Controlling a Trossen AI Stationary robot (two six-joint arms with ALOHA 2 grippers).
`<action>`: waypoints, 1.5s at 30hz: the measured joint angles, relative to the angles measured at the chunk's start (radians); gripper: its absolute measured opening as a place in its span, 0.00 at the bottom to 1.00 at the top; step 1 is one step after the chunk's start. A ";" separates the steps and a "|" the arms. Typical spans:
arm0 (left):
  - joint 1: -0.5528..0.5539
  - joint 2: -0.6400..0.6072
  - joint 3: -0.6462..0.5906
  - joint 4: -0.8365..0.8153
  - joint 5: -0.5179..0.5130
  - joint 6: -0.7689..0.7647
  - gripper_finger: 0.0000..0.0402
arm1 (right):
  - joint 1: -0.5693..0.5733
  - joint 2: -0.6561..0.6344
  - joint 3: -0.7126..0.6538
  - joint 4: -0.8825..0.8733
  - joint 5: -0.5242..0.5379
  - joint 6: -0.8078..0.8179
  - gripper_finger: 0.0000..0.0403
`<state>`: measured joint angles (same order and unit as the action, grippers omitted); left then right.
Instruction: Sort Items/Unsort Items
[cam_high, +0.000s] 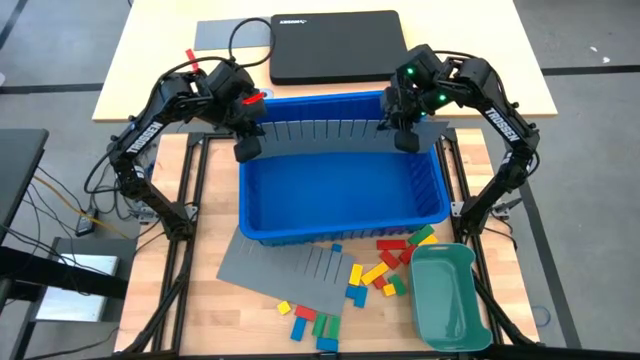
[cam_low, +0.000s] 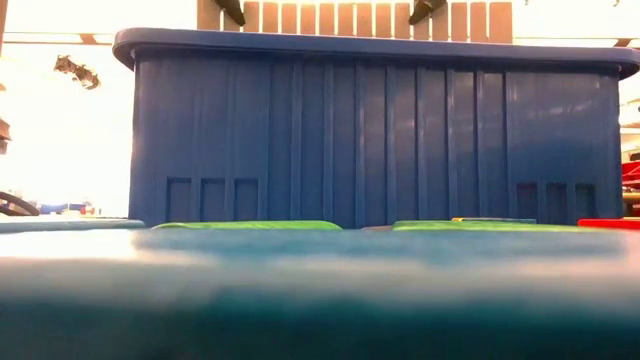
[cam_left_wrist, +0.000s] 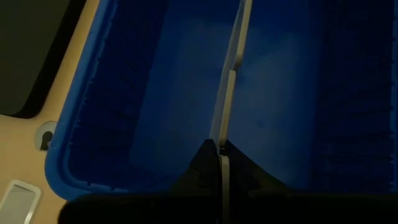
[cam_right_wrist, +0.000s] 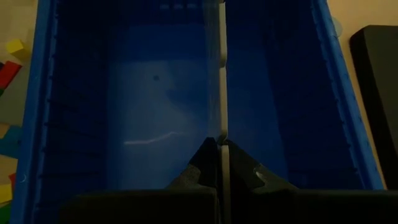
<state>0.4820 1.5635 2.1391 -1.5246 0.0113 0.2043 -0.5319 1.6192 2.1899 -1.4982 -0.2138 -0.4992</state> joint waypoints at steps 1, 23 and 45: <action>0.000 0.000 0.000 0.002 0.000 0.000 0.01 | 0.000 0.000 0.000 -0.001 0.002 0.000 0.00; 0.000 0.000 0.000 0.016 -0.048 0.001 0.01 | 0.000 0.000 0.000 -0.001 0.003 0.000 0.00; -0.001 -0.008 -0.042 0.004 -0.096 -0.007 0.01 | 0.001 -0.001 0.000 0.009 -0.004 0.000 0.00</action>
<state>0.4812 1.5555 2.0966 -1.5205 -0.0844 0.1976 -0.5312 1.6184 2.1899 -1.4889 -0.2176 -0.4995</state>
